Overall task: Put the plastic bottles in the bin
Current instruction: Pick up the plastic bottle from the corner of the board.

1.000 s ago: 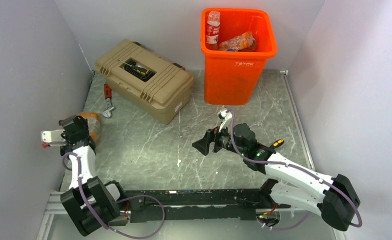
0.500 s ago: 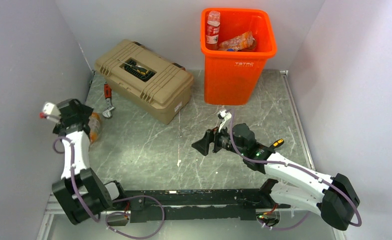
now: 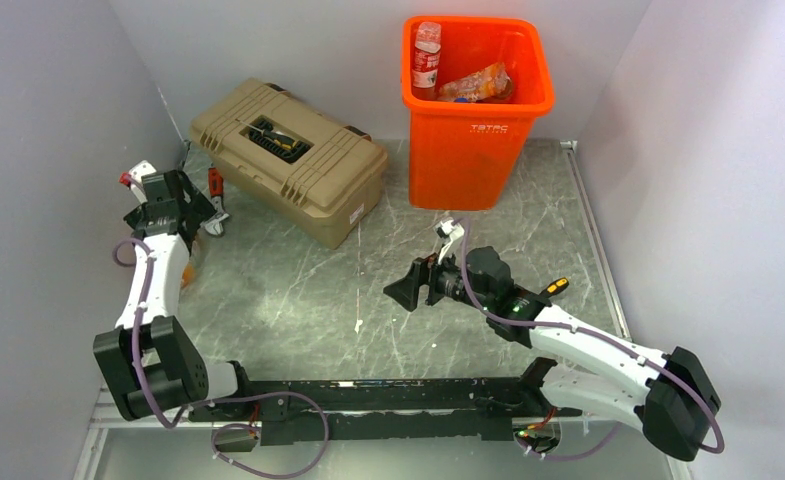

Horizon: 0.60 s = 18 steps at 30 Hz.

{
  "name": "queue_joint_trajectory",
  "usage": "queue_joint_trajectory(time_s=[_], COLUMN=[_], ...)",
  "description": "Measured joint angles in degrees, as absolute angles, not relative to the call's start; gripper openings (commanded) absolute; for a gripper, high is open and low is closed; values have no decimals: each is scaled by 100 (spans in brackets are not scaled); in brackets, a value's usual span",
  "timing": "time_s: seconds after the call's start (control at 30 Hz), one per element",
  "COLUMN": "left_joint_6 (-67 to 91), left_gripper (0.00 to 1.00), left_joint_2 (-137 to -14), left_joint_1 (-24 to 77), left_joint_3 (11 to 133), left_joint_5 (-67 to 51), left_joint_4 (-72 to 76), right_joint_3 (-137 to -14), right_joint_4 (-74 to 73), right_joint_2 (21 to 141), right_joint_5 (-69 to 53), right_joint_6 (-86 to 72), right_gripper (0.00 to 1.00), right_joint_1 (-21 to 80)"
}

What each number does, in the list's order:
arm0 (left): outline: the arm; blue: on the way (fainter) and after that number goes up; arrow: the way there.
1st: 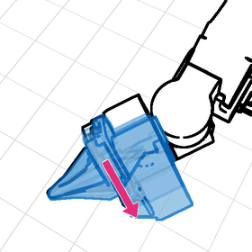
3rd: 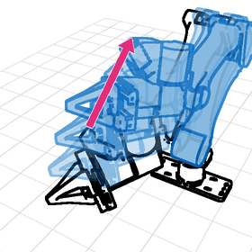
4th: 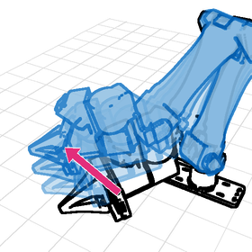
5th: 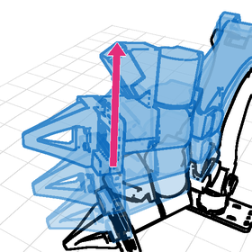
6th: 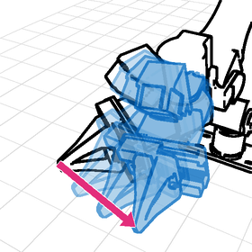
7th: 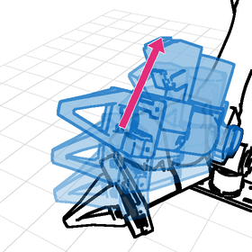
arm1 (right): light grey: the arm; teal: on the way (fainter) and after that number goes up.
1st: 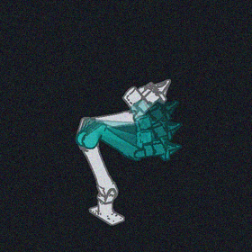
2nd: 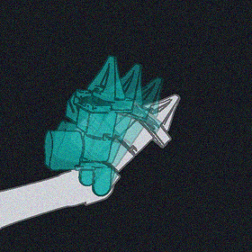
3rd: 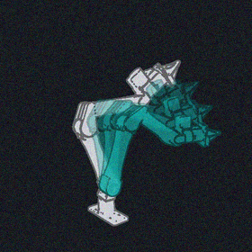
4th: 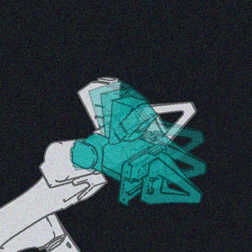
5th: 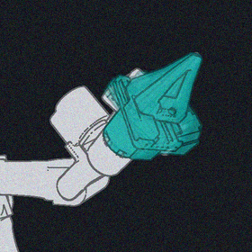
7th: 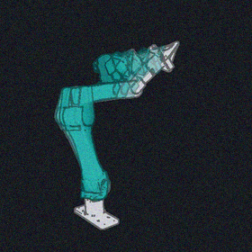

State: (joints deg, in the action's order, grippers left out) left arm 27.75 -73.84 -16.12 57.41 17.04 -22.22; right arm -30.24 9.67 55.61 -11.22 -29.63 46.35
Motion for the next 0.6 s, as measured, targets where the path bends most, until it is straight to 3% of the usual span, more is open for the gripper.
queue_joint_trajectory(time_s=[0.3,0.6], left_joint_6=[1905,2038], left_gripper=[99,99], left_joint_2=[-7614,-7835], left_joint_1=[-1577,-1986], left_joint_3=[5653,5325], left_joint_5=[2023,2405], left_joint_4=[-2198,-2202], right_joint_3=[-2928,-2928], right_joint_4=[1131,1138], right_joint_2=[5341,5323], right_joint_5=[-1120,-1122], right_joint_6=[-2965,-2965], right_gripper=[90,90], right_joint_1=[4644,4654])
